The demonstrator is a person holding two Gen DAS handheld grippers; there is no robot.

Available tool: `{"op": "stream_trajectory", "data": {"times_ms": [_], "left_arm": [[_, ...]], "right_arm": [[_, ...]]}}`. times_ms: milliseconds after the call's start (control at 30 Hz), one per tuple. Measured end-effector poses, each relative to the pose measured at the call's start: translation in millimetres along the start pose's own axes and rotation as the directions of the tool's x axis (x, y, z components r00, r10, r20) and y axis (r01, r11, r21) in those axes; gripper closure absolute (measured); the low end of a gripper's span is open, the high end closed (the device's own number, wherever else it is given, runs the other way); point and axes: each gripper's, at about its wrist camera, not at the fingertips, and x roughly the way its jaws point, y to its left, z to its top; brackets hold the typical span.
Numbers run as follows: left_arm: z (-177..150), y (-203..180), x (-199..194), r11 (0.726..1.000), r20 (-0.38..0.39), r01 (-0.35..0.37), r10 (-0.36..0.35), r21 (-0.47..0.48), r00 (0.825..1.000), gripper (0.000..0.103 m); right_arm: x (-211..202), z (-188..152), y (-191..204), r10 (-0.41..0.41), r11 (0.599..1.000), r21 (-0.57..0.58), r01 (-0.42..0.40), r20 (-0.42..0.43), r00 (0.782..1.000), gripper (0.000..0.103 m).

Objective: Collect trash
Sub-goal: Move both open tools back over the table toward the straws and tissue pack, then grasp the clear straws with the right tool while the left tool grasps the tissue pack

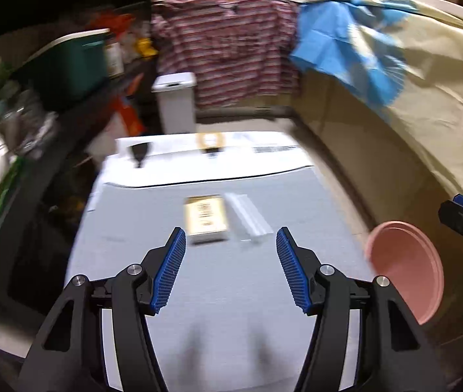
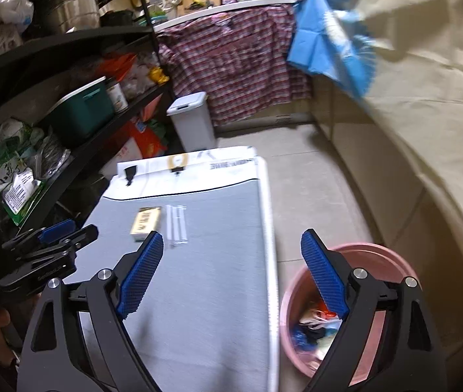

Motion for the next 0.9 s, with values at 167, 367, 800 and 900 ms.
{"op": "stream_trajectory", "data": {"times_ms": [167,367,800,900], "left_arm": [[-6,46,14,0.997,-0.02,-0.061,0.061,-0.039,0.998,0.046],[-9,77,39,0.993,-0.018,-0.083,0.082,-0.083,0.996,0.046],[-13,86,111,0.991,-0.054,-0.073,0.067,-0.116,0.996,0.046],[-13,85,117,0.991,-0.056,-0.068,0.062,-0.114,0.997,0.046]], "right_arm": [[42,-2,36,0.028,0.999,-0.035,-0.029,-0.032,0.999,0.018],[99,-4,70,0.035,0.995,-0.095,-0.04,-0.049,0.998,0.018],[208,-20,107,-0.006,0.982,-0.188,-0.02,-0.137,0.991,0.037],[219,-22,106,-0.01,0.983,-0.18,-0.018,-0.152,0.988,0.038]]}}
